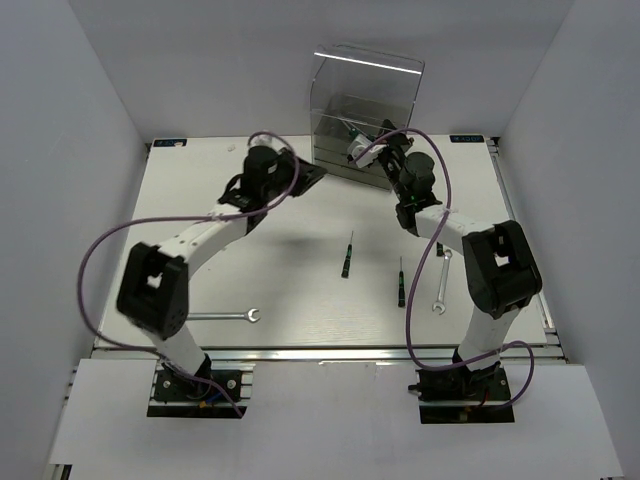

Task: Sort the tools into containers

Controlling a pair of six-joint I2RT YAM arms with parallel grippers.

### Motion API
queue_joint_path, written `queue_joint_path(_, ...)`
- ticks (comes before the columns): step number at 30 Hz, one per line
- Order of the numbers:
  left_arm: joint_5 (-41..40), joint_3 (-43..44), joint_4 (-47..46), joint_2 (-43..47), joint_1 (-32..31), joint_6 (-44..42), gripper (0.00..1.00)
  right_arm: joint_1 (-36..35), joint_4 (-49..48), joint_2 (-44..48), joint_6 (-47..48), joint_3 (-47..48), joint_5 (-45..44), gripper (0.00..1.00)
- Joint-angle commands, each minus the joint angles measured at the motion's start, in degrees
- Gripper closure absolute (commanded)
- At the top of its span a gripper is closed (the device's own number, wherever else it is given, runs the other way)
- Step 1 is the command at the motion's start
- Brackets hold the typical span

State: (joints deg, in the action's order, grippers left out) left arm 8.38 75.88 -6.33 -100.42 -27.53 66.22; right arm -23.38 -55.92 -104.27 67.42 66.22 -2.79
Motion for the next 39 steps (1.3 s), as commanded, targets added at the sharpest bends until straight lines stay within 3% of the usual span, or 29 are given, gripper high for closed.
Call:
queue_joint_path(1, 3.8, -11.4, -1.3, 8.8, 5.3, -5.9, 0.68, 0.0, -0.5, 3.9, -1.4, -2.0, 0.0, 0.92)
queue_joint_path(5, 2.4, -20.8, -0.5, 18.2, 8.7, -9.9, 0.54, -0.6, 0.6, 4.1, -1.1, -5.0, -0.8, 0.82)
queue_joint_path(10, 2.9, -21.8, -2.2, 21.8, 10.8, -14.7, 0.28, -1.4, 6.9, 6.6, -2.5, -8.7, 0.1, 0.39)
queue_joint_path(11, 3.7, -22.1, -3.7, 21.6, 11.1, -14.8, 0.23, -1.6, 11.1, 7.1, -2.9, -9.3, 0.6, 0.36)
queue_joint_path(14, 7.1, -22.1, -7.4, 19.4, 12.1, -14.3, 0.21, -1.6, 22.7, 9.6, -6.0, -9.4, 4.7, 0.34)
queue_joint_path(16, 8.6, -20.3, -7.5, 17.3, 12.3, -14.4, 0.22, -1.6, 28.7, 11.0, -8.6, -8.8, 8.5, 0.36)
queue_joint_path(18, 8.4, -19.6, -8.3, 15.9, 12.3, -14.2, 0.28, -1.4, 38.8, 11.5, -14.2, -6.0, 12.7, 0.5)
queue_joint_path(19, 8.2, -19.0, -9.0, 13.9, 12.3, -13.2, 0.31, -0.9, 42.5, 11.4, -17.0, -4.5, 14.4, 0.58)
queue_joint_path(20, 8.1, -18.6, -10.1, 12.4, 12.3, -12.6, 0.35, -0.4, 45.9, 11.3, -20.1, -1.6, 18.6, 0.74)
queue_joint_path(21, 8.8, -17.9, -13.2, 10.6, 12.3, -11.6, 0.44, -0.1, 50.4, 11.4, -25.7, -0.9, 20.5, 0.8)
queue_joint_path(23, 10.4, -14.8, -17.0, 3.4, 12.1, -7.4, 0.51, 1.0, 51.7, 12.2, -31.8, -0.6, 25.1, 0.95)
queue_joint_path(24, 12.4, -13.3, -20.8, 0.6, 11.5, -5.9, 0.58, 1.5, 52.7, 13.5, -37.6, -0.7, 26.8, 0.96)
queue_joint_path(25, 12.9, -9.4, -22.1, -2.2, 10.9, -3.0, 0.59, 2.9, 53.3, 14.3, -40.7, -0.7, 28.8, 0.96)
queue_joint_path(27, 12.5, -4.5, -23.6, -10.4, 8.6, -1.4, 0.58, 5.1, 53.5, 16.5, -47.6, -1.3, 34.7, 0.87)
queue_joint_path(28, 12.1, -1.7, -23.0, -13.0, 7.8, -0.5, 0.57, 8.1, 54.1, 17.0, -52.8, -1.4, 37.9, 0.73)
queue_joint_path(29, 11.6, 4.1, -22.2, -17.9, 7.0, 0.0, 0.53, 9.8, 54.7, 17.5, -55.0, -1.4, 44.7, 0.34)
queue_joint_path(30, 10.9, 6.7, -20.6, -20.1, 5.7, 0.7, 0.5, 11.6, 55.0, 18.2, -57.0, -1.4, 48.5, 0.11)
queue_joint_path(33, 7.3, 11.8, -25.1, -26.8, 3.6, 6.2, 0.44, 17.6, 54.1, 20.4, -61.7, -3.4, 58.2, 0.11)
queue_joint_path(39, 0.9, 20.2, -28.5, -35.3, 1.2, 13.1, 0.42, 22.7, 53.5, 24.8, -61.0, -9.0, 58.8, 0.15)
